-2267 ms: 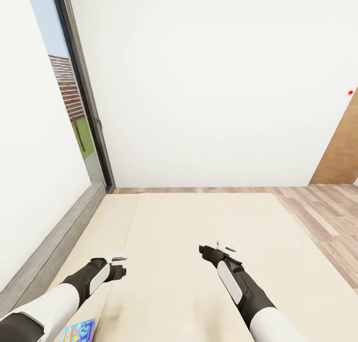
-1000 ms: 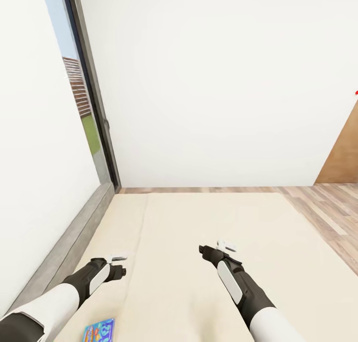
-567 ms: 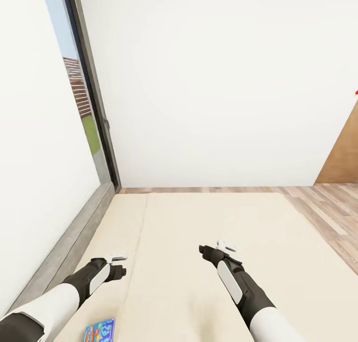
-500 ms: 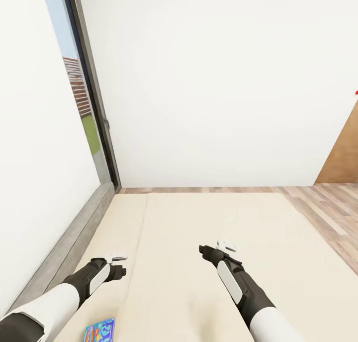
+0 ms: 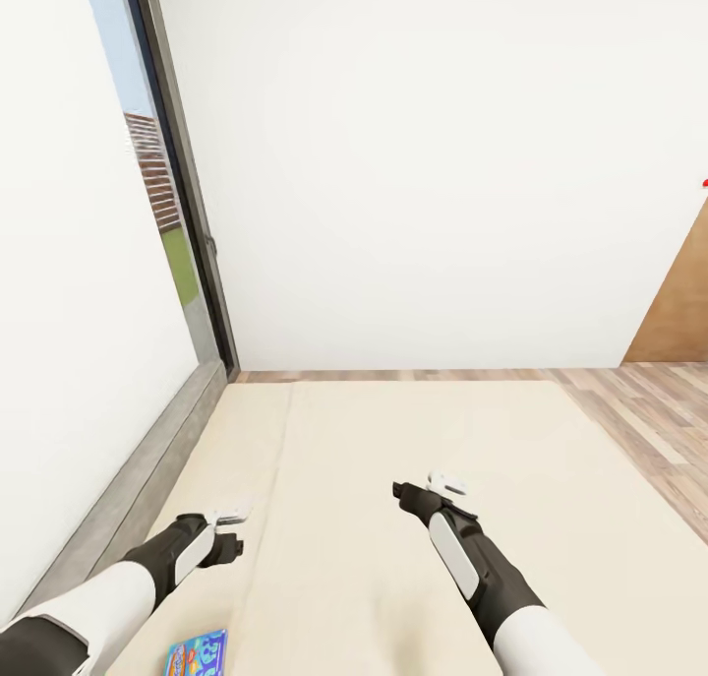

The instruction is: Put all the toys in the child's room - the three board games (two on the bed and one on the table), the two jigsaw puzzles on the table, and the tennis ball on the table - inside the toy box on the table in the child's room.

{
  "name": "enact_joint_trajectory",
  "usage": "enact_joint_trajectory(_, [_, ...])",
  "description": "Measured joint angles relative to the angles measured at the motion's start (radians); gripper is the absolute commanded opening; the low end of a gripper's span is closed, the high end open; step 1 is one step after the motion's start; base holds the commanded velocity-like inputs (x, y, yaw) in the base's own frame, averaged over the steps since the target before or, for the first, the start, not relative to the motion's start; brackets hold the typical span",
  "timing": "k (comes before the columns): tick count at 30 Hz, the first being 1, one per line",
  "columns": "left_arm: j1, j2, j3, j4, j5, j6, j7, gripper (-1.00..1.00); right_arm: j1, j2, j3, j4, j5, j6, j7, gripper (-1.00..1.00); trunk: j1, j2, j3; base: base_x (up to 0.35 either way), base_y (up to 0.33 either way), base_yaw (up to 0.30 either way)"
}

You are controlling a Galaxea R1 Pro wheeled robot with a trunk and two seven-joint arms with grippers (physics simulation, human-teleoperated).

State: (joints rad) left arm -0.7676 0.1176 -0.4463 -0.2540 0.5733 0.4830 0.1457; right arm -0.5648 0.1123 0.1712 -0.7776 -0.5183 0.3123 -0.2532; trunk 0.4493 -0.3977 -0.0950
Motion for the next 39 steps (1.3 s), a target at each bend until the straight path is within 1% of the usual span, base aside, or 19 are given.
enact_joint_trajectory(5, [0.000, 0.003, 0.000, 0.017, 0.002, 0.000, 0.003, 1.00, 0.002, -0.001, 0.000, -0.047, -0.002, 0.011, 0.000, 1.00, 0.000, 0.000, 0.000, 0.000, 0.000, 0.000])
enact_joint_trajectory(6, [0.000, 0.011, 0.000, 0.021, 0.003, -0.001, 0.003, 1.00, 0.002, -0.001, 0.000, -0.069, -0.001, 0.035, 0.000, 1.00, 0.000, 0.000, 0.000, 0.000, 0.000, 0.000])
enact_joint_trajectory(13, [-0.001, 0.018, 0.006, 0.023, 0.005, -0.010, 0.003, 1.00, 0.003, -0.001, 0.005, -0.081, 0.001, 0.064, 0.000, 1.00, 0.000, 0.000, 0.000, 0.000, 0.000, 0.000])
enact_joint_trajectory(15, [-0.001, 0.018, 0.015, 0.023, 0.004, -0.023, 0.003, 1.00, 0.003, -0.001, 0.020, -0.082, 0.001, 0.068, -0.001, 1.00, 0.000, 0.000, 0.000, 0.000, 0.000, 0.000])
enact_joint_trajectory(17, [-0.001, 0.018, 0.025, 0.024, 0.004, -0.035, 0.004, 1.00, 0.003, 0.000, 0.052, -0.083, 0.001, 0.070, -0.002, 1.00, 0.000, 0.000, 0.000, 0.000, 0.000, 0.000])
enact_joint_trajectory(18, [-0.001, 0.019, 0.029, 0.025, 0.004, -0.040, 0.004, 1.00, 0.003, 0.000, 0.079, -0.085, 0.001, 0.071, -0.004, 1.00, 0.000, 0.000, 0.000, 0.000, 0.000, 0.000])
enact_joint_trajectory(21, [-0.001, 0.020, 0.034, 0.028, 0.004, -0.046, 0.006, 1.00, 0.003, 0.001, 0.121, -0.091, 0.001, 0.072, -0.013, 1.00, 0.000, 0.000, 0.000, 0.000, 0.000, 0.000])
enact_joint_trajectory(22, [-0.001, 0.023, 0.035, 0.030, 0.003, -0.050, 0.010, 1.00, 0.003, 0.002, 0.144, -0.100, -0.001, 0.075, -0.026, 1.00, 0.000, 0.000, 0.000, 0.000, 0.000, 0.000])
enact_joint_trajectory(23, [0.000, 0.026, 0.036, 0.032, 0.003, -0.056, 0.015, 1.00, 0.002, 0.006, 0.161, -0.114, -0.006, 0.088, -0.046, 1.00, 0.000, 0.000, 0.000, 0.000, 0.000, 0.000])
enact_joint_trajectory(24, [0.000, 0.028, 0.037, 0.033, 0.003, -0.059, 0.018, 1.00, 0.001, 0.008, 0.167, -0.121, -0.008, 0.101, -0.058, 1.00, 0.000, 0.000, 0.000, 0.000, 0.000, 0.000])
enact_joint_trajectory(26, [0.000, 0.035, 0.038, 0.040, 0.003, -0.069, 0.026, 1.00, -0.004, 0.023, 0.179, -0.139, -0.014, 0.164, -0.098, 1.00, 0.000, 0.000, 0.000, 0.000, 0.000, 0.000])
enact_joint_trajectory(27, [0.001, 0.037, 0.038, 0.043, 0.003, -0.072, 0.028, 1.00, -0.008, 0.031, 0.182, -0.144, -0.015, 0.190, -0.112, 1.00, 0.000, 0.000, 0.000, 0.000, 0.000, 0.000])
enact_joint_trajectory(28, [0.001, 0.043, 0.038, 0.051, 0.003, -0.078, 0.031, 1.00, -0.013, 0.055, 0.185, -0.152, -0.017, 0.241, -0.139, 1.00, 0.000, 0.000, 0.000, 0.000, 0.000, 0.000])
enact_joint_trajectory(29, [0.001, 0.046, 0.038, 0.055, 0.003, -0.081, 0.032, 1.00, -0.015, 0.062, 0.186, -0.157, -0.016, 0.268, -0.154, 1.00, 0.000, 0.000, 0.000, 0.000, 0.000, 0.000])
enact_joint_trajectory(30, [0.003, 0.054, 0.038, 0.061, 0.003, -0.084, 0.034, 1.00, -0.019, 0.062, 0.188, -0.171, -0.016, 0.314, -0.180, 1.00, 0.000, 0.000, 0.000, 0.000, 0.000, 0.000])
enact_joint_trajectory(34, [0.009, 0.069, 0.038, 0.069, 0.003, -0.088, 0.035, 1.00, -0.024, 0.062, 0.189, -0.211, -0.019, 0.384, -0.238, 1.00, 0.000, 0.000, 0.000, 0.000, 0.000, 0.000])
enact_joint_trajectory(37, [0.012, 0.080, 0.038, 0.071, 0.003, -0.089, 0.036, 1.00, -0.024, 0.062, 0.186, -0.222, -0.020, 0.404, -0.257, 1.00, 0.000, 0.000, 0.000, 0.000, 0.000, 0.000])
enact_joint_trajectory(39, [0.015, 0.095, 0.038, 0.072, 0.003, -0.088, 0.036, 1.00, -0.023, 0.062, 0.181, -0.229, -0.021, 0.416, -0.267, 1.00, 0.000, 0.000, 0.000, 0.000, 0.000, 0.000])
